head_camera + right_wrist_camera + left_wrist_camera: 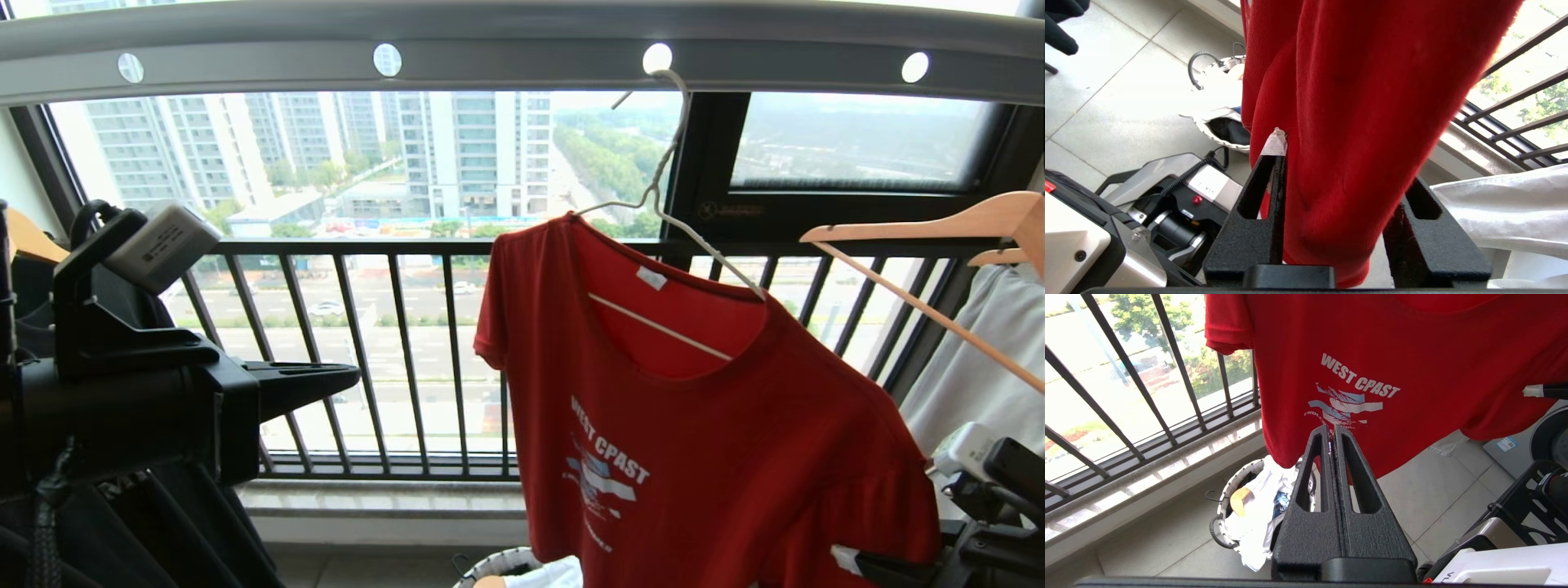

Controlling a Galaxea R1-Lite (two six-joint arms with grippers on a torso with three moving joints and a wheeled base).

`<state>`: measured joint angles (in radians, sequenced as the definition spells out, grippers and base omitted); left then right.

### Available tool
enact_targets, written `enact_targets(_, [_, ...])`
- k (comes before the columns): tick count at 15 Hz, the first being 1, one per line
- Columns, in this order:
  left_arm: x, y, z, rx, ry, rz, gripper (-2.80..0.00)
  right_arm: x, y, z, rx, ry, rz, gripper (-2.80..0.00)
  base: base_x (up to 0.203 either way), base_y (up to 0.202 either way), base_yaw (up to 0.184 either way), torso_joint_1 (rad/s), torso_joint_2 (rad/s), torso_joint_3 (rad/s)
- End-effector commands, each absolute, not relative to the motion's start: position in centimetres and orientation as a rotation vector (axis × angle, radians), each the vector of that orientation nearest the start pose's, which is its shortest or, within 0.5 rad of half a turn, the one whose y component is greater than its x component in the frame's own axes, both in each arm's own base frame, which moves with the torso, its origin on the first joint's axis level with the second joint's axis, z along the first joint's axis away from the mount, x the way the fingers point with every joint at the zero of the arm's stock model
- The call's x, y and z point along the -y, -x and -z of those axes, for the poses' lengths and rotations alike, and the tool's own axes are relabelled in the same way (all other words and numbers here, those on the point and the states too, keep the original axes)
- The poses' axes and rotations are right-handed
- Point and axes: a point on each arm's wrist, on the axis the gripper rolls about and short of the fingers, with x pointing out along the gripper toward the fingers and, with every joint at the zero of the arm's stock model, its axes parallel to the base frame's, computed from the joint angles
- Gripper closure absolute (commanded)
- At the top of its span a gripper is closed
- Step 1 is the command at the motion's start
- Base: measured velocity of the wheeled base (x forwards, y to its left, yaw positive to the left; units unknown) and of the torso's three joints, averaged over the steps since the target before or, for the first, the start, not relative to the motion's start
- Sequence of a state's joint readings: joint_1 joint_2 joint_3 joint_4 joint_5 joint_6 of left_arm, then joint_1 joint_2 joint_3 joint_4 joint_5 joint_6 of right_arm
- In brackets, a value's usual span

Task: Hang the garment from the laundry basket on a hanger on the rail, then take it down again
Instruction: Take the clothes off the clothes rack

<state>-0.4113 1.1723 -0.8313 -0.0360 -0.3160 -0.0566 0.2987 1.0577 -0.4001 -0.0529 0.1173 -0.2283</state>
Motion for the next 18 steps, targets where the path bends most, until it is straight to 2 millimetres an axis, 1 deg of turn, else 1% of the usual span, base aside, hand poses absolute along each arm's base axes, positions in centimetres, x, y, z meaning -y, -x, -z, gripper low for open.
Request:
enact_targets(1, [7.5,-15.4,-25.8,-0.336,0.041,0.714,0.0,-3.4,-10.2,-16.6,-0.489,0.27,-0.473,-2.8,0.0,0.0,0.0,0.0,0.0,0.0])
enact_targets(6, [7.5,-15.3,-25.8,-0.334,0.041,0.718,0.0,-2.4,-6.6,-19.8,-0.335,0.236,-0.513,-2.8,0.0,0.0,0.0,0.0,0.0,0.0])
enact_targets(9, [7.0,-14.3,-25.6,-0.325,0.04,0.727,0.0,-1.8,-4.3,-21.3,-0.255,0.168,-0.494,-2.8,0.0,0.0,0.0,0.0,0.0,0.0])
enact_targets(10, [7.0,-14.1,-25.4,-0.332,0.041,0.729,0.0,-1.5,-3.5,-21.6,-0.232,0.144,-0.49,0.0,0.0,0.0,0.0,0.0,0.0,0.0])
enact_targets(12, [6.9,-13.6,-24.6,-0.354,0.039,0.734,0.0,-1.0,-1.8,-22.1,-0.194,0.108,-0.484,0.0,0.0,0.0,0.0,0.0,0.0,0.0])
enact_targets(14, [6.0,-11.7,-24.4,-0.32,0.04,0.735,0.0,-0.4,0.0,-22.7,-0.126,0.095,-0.465,0.0,0.0,0.0,0.0,0.0,0.0,0.0])
enact_targets(16, [4.8,-8.9,-24.1,-0.26,0.045,0.74,0.0,0.1,1.5,-22.8,-0.063,0.075,-0.42,0.0,0.0,0.0,0.0,0.0,0.0,0.0])
enact_targets(18, [3.3,-5.6,-23.4,-0.174,0.053,0.736,0.0,0.3,2.6,-22.8,-0.021,0.021,-0.342,0.0,0.0,0.0,0.0,0.0,0.0,0.0])
